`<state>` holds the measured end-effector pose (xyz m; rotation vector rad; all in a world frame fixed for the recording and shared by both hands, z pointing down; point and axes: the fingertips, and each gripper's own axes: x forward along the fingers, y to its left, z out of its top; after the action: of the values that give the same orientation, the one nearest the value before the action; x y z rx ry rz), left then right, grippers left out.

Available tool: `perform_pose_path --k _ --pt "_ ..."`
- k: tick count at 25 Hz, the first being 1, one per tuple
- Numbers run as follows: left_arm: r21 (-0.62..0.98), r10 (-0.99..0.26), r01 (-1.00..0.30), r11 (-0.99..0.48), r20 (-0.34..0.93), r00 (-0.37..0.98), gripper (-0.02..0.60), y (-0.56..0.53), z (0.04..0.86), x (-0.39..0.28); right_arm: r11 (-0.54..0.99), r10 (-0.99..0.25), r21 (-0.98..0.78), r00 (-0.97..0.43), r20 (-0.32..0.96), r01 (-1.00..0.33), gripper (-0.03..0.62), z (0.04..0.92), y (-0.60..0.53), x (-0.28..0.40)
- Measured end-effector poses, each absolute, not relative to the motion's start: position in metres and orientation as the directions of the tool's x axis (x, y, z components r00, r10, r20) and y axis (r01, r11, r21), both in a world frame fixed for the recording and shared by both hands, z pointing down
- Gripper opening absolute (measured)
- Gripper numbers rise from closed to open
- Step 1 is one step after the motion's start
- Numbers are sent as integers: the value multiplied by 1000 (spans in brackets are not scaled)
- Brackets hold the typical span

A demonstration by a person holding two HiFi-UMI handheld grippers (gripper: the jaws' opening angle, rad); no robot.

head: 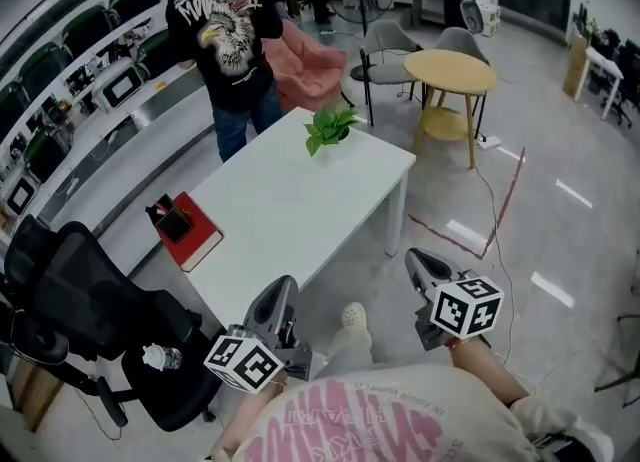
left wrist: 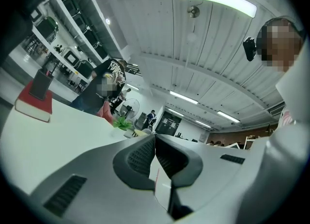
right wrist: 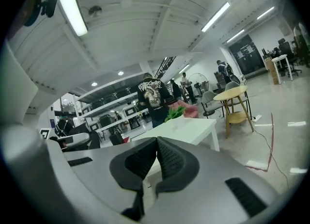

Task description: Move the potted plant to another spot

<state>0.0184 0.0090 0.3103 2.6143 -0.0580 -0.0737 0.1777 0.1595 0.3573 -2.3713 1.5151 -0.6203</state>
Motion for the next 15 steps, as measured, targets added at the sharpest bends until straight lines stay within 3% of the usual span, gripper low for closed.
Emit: perform_pose_path --k 15 --pt "556 -26 -40 -830 34 999 25 -116 367 170 -408 -913 -508 330 241 -759 20 395 35 318"
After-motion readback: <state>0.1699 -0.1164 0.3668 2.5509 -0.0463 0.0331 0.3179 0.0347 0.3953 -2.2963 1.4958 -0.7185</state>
